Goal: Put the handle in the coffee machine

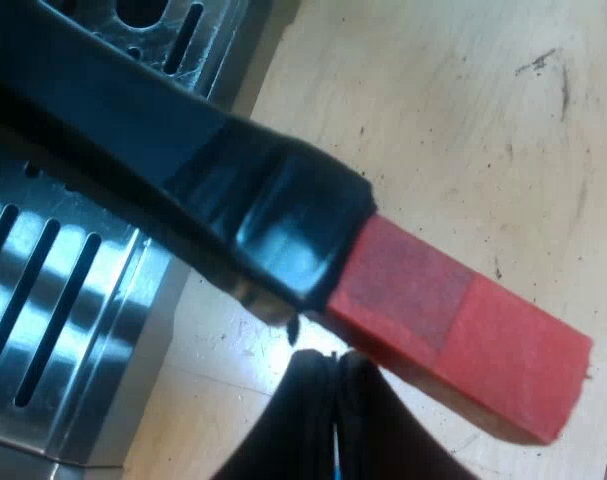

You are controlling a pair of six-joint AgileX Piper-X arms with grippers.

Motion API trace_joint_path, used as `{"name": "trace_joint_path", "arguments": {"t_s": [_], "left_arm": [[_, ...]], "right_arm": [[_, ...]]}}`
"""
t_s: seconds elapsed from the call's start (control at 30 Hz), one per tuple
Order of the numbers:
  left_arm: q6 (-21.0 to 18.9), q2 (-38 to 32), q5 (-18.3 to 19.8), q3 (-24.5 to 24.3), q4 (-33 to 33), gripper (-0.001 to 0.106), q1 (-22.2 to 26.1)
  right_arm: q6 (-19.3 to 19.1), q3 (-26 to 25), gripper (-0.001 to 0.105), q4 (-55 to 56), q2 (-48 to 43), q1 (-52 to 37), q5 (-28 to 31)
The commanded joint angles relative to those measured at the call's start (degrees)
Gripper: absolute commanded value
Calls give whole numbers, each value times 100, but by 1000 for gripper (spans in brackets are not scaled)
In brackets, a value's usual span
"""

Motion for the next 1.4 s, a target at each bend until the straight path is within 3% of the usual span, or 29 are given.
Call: {"name": "trace_joint_path", "arguments": {"t_s": [0.03, 0.13, 0.17, 0.63, 1.03, 1.4], "left_arm": [[-74, -130, 197, 49, 22, 0, -54], [-114, -153, 197, 72, 46, 0, -54], [-292, -193, 300, 82, 33, 0, -54], [-554, -344, 904, 80, 34, 0, -54], [-582, -570, 806, 80, 192, 0, -54], [-582, -571, 765, 203, -291, 0, -119]], "right_arm": [[-18, -26, 23, -29, -39, -9, 39], [-18, -26, 23, -29, -39, -9, 39], [-18, -26, 23, -29, -39, -9, 39], [-18, -26, 23, -29, -39, -9, 39], [-18, -26, 23, -29, -39, -9, 39], [-18, -26, 23, -29, -39, -9, -139]]}}
